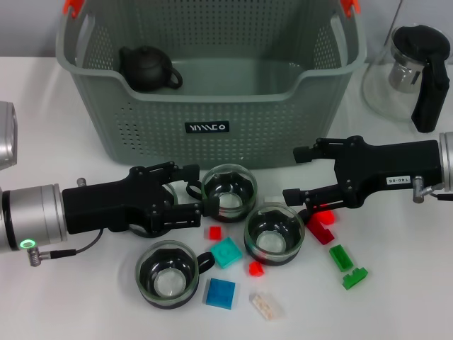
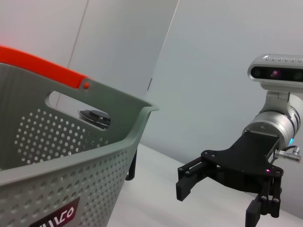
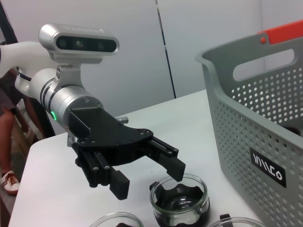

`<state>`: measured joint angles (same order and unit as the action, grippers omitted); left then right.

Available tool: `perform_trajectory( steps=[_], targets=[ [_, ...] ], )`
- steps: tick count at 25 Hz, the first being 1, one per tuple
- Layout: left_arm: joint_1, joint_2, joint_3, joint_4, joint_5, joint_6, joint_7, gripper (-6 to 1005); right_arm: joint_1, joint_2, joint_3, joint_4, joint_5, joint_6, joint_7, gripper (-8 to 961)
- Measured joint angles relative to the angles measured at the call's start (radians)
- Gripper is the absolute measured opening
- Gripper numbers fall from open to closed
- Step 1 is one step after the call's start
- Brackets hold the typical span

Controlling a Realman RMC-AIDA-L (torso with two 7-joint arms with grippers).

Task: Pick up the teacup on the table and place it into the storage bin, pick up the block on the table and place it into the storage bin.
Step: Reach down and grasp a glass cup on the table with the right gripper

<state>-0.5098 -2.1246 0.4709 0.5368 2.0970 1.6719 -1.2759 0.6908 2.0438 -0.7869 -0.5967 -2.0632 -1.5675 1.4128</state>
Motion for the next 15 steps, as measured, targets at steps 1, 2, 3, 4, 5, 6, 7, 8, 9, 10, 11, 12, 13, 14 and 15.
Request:
perform_trajectory(
  steps=[1,2,3,4,5,6,7,8,9,10,11,12,13,14,15],
  targets=[
    [0.0,0.0,0.0,0.0,0.0,-0.001,0.0,829,0.0,0.0,0.0,0.0,0.0,0.001,0.0,945],
    [0.0,0.0,0.0,0.0,0.0,-0.001,0.0,829,-0.001,0.001,0.0,0.0,0.0,0.001,0.0,945],
    [0.0,0.0,0.0,0.0,0.0,-0.001,0.0,829,-0.001,0.001,0.0,0.0,0.0,0.002,0.0,945],
    [0.0,0.0,0.0,0.0,0.0,0.0,0.0,829,-0.002,0.001,0.0,0.0,0.0,0.003,0.0,945],
    [0.0,0.0,0.0,0.0,0.0,0.001,0.0,830,-0.002,0.001,0.0,0.0,0.0,0.003,0.0,945],
    [0.0,0.0,0.0,0.0,0.0,0.001,0.0,830,-0.002,0.001,0.0,0.0,0.0,0.003,0.0,945],
    [0.0,0.0,0.0,0.0,0.0,0.001,0.0,830,-0.002,0.001,0.0,0.0,0.0,0.003,0.0,945],
    [0.0,-0.001,0.0,-0.001,0.0,0.001,0.0,830,-0.002,0.001,0.0,0.0,0.0,0.002,0.0,945],
    [0.001,-0.001,0.0,-0.004,0.0,0.001,0.0,830,-0.002,0.001,0.0,0.0,0.0,0.002,0.0,946],
    [0.001,-0.001,0.0,-0.006,0.0,0.001,0.0,830,-0.002,0.001,0.0,0.0,0.0,0.002,0.0,946],
    [0.001,-0.001,0.0,-0.008,0.0,0.001,0.0,830,-0.003,0.001,0.0,0.0,0.0,0.002,0.0,946],
    [0.001,-0.002,0.0,-0.008,0.0,0.001,0.0,830,-0.003,0.001,0.0,0.0,0.0,0.002,0.0,946],
    [0.001,-0.002,0.0,-0.009,0.0,0.001,0.0,829,-0.003,0.001,0.0,0.0,0.0,0.001,-0.001,946],
    [0.001,-0.002,0.0,-0.009,0.0,0.001,0.0,829,-0.004,0.001,0.0,0.0,0.0,0.001,-0.001,946],
    [0.001,-0.002,0.0,-0.009,0.0,0.001,0.0,829,-0.005,0.001,0.0,0.0,0.0,-0.001,-0.001,946]
  ],
)
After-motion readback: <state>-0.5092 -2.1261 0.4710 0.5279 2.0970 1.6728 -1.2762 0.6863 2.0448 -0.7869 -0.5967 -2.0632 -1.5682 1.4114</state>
